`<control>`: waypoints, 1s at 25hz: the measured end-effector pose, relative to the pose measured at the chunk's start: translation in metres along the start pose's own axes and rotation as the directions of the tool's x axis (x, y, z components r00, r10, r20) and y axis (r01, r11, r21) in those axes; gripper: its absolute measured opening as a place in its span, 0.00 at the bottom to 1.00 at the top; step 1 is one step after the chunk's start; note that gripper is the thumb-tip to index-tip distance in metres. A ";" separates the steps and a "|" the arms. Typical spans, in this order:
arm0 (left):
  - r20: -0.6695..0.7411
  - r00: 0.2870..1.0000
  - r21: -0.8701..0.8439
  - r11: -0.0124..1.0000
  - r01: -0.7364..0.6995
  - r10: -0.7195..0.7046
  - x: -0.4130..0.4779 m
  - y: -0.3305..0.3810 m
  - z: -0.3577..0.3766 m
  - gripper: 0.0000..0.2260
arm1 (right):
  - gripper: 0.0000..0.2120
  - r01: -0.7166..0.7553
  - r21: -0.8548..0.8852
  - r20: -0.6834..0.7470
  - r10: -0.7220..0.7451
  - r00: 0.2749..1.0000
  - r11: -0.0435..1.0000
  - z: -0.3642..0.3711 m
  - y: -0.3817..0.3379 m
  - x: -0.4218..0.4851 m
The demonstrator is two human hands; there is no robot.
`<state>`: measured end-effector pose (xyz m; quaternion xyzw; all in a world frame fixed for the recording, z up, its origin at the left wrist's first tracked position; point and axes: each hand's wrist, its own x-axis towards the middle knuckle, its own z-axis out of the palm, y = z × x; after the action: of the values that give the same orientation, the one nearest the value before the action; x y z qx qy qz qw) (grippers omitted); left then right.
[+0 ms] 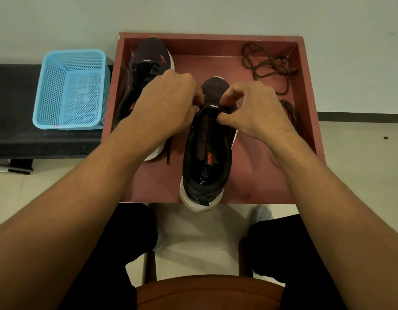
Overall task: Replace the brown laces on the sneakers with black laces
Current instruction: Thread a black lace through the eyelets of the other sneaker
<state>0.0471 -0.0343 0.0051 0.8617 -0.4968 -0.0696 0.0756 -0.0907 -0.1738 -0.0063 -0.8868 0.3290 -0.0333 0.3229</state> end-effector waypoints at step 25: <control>0.007 1.000 0.032 0.999 0.028 -0.028 0.000 -0.002 -0.001 0.06 | 0.15 -0.021 -0.017 -0.004 0.021 1.000 1.000 -0.010 -0.001 -0.001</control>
<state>0.0492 -0.0334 0.0053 0.8694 -0.4861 -0.0658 0.0591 -0.0935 -0.1781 0.0018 -0.8858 0.3394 -0.0290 0.3151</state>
